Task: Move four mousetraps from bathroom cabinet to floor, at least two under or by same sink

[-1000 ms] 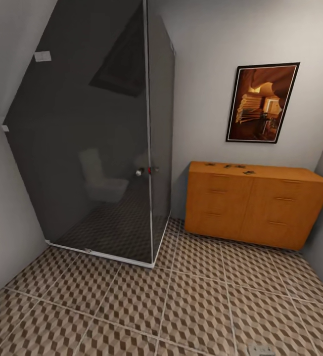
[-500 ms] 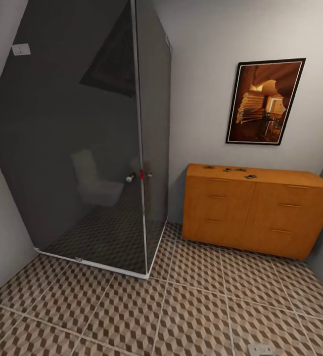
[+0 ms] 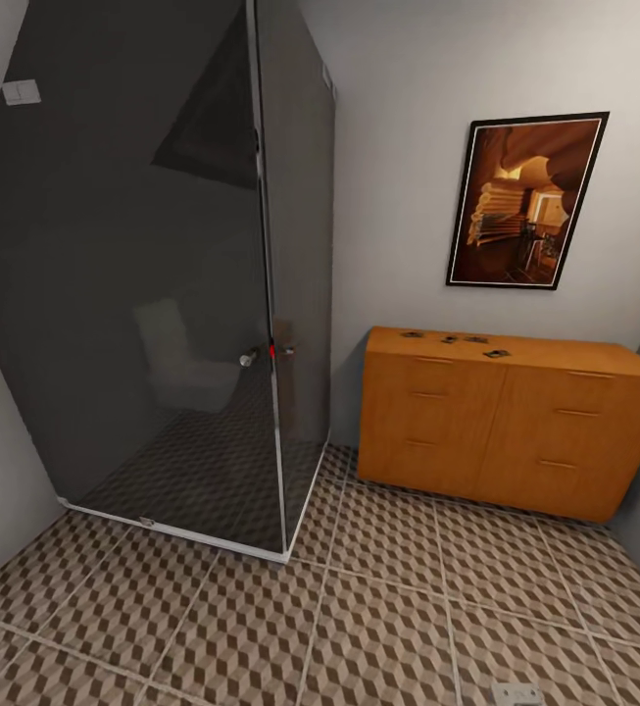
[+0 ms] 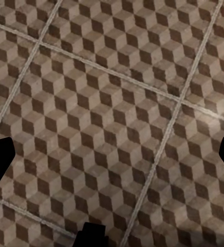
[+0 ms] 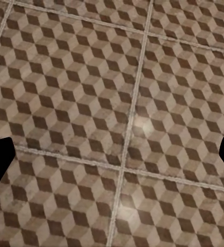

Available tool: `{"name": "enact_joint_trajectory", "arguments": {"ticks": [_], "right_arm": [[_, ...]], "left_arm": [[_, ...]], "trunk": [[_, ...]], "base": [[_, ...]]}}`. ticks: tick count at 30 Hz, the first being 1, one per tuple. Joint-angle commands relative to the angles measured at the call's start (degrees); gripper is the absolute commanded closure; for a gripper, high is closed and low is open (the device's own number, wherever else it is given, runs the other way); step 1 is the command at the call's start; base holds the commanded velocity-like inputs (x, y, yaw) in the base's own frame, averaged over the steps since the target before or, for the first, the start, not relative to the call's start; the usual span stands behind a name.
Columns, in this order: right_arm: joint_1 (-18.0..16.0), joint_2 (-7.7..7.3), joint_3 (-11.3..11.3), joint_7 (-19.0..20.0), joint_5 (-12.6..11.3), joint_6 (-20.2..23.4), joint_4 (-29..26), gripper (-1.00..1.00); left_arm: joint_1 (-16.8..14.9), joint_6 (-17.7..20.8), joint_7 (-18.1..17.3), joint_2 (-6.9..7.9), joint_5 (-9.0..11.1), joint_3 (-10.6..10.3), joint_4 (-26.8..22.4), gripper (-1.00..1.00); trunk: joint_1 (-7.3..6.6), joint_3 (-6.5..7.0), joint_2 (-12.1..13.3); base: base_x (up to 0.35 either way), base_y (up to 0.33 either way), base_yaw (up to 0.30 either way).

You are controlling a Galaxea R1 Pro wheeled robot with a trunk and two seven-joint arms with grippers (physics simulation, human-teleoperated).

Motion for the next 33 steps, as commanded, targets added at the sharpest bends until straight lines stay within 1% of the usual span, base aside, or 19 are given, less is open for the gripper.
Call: {"name": "enact_joint_trajectory", "arguments": {"ticks": [1, 18, 24, 33], "right_arm": [[0.0, 0.01, -0.1, 0.0, 0.1, -0.2, 0.0, -1.00], [0.0, 0.03, -0.1, 0.0, 0.1, -0.2, 0.1, -1.00], [0.0, 0.02, -0.1, 0.0, 0.1, -0.2, 0.1, -1.00], [0.0, 0.01, -0.1, 0.1, 0.0, -0.2, 0.1, -1.00]], "left_arm": [[0.0, 0.3, 0.0, -0.05, -0.1, 0.1, -0.1, -1.00], [0.0, 0.3, 0.1, 0.09, -0.1, 0.2, -0.1, -1.00], [0.0, 0.3, 0.1, 0.14, -0.2, 0.2, -0.1, -1.00], [0.0, 0.3, 0.1, 0.16, -0.2, 0.3, -0.1, -1.00]], "trunk": [[0.00, -0.06, 0.0], [0.00, -0.06, 0.0], [0.00, -0.06, 0.0], [0.00, -0.06, 0.0]], "base": [[0.008, -0.005, 0.000], [0.008, -0.008, 0.000], [0.167, -0.164, 0.000], [0.226, -0.225, 0.000]]}}
